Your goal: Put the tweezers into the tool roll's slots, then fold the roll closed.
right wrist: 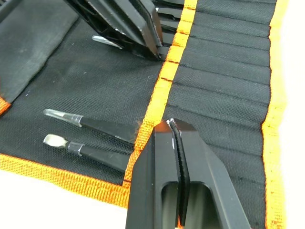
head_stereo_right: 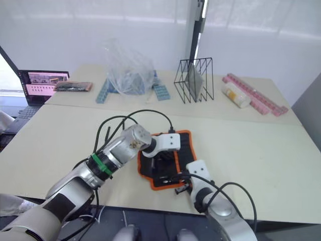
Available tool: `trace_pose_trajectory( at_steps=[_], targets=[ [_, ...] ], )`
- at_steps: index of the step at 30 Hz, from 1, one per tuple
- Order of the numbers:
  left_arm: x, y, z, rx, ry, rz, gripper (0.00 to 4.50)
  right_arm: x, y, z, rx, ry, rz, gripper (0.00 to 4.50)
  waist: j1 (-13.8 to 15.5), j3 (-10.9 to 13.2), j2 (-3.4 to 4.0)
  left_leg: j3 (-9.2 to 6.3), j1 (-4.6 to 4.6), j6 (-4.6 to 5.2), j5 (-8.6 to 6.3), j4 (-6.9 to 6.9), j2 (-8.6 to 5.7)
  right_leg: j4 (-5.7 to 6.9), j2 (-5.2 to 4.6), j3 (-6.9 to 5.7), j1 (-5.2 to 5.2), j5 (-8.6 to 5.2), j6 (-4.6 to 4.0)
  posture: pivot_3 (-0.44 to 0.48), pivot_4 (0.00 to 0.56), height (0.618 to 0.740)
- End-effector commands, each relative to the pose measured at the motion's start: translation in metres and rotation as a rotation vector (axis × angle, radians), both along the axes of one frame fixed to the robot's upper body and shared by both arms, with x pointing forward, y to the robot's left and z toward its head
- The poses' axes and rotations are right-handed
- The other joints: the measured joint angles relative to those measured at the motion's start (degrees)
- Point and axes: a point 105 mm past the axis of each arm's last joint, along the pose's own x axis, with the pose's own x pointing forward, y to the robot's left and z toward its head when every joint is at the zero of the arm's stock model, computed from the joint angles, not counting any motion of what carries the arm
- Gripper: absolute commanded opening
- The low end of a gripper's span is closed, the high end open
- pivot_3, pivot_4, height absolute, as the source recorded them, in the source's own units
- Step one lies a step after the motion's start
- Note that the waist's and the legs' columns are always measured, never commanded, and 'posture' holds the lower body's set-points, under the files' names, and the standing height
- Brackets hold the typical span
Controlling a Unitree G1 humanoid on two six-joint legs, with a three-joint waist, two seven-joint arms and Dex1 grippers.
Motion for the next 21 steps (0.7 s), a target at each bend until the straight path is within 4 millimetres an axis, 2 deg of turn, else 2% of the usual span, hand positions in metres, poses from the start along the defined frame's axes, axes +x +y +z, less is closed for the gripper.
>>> trace_pose_trajectory(
  at_steps=[1, 8, 12, 13, 21],
  targets=[
    [0.012, 0.014, -0.010, 0.048, -0.040, 0.082, 0.02, -0.022, 0.003, -0.044, -0.033, 0.220, 0.032, 0.00, -0.1, 0.0, 0.00, 0.00, 0.00, 0.06, 0.08, 0.00, 0.00, 0.01, 0.00, 0.01, 0.00, 0.01, 0.01, 0.000, 0.150, 0.705],
    [0.009, 0.022, -0.009, 0.047, -0.036, 0.085, 0.02, -0.022, 0.002, -0.046, -0.035, 0.223, 0.026, 0.00, -0.6, -0.3, 0.24, 0.01, 0.01, 0.12, 0.22, 0.00, -0.01, 0.05, 0.01, 0.05, -0.01, 0.04, 0.14, 0.000, 0.150, 0.705],
    [0.009, 0.025, -0.002, 0.018, -0.049, 0.086, 0.02, -0.021, 0.000, -0.047, -0.039, 0.224, 0.022, 0.00, -0.9, -0.3, 0.26, 0.01, 0.00, 0.12, 0.21, -0.03, 0.00, 0.05, 0.02, 0.08, -0.04, 0.08, 0.07, 0.000, 0.150, 0.705],
    [0.010, 0.025, 0.000, 0.011, -0.057, 0.086, 0.85, -0.021, 0.000, -0.047, -0.040, 0.225, 0.022, 0.00, -1.0, -0.3, 0.26, 0.02, 0.00, 0.12, 0.21, -0.06, 0.00, 0.05, 0.02, 0.08, -0.05, 0.08, 0.07, 0.000, 0.150, 0.705],
    [0.007, 0.037, 0.036, -0.074, -0.079, 0.087, 3.42, -0.019, -0.003, -0.048, -0.048, 0.225, 0.022, 0.00, -1.2, -0.3, 0.30, 0.03, -0.03, 0.12, 0.21, -0.11, 0.02, 0.07, 0.06, 0.11, -0.15, 0.08, 0.08, 0.000, 0.150, 0.705]
  ],
)
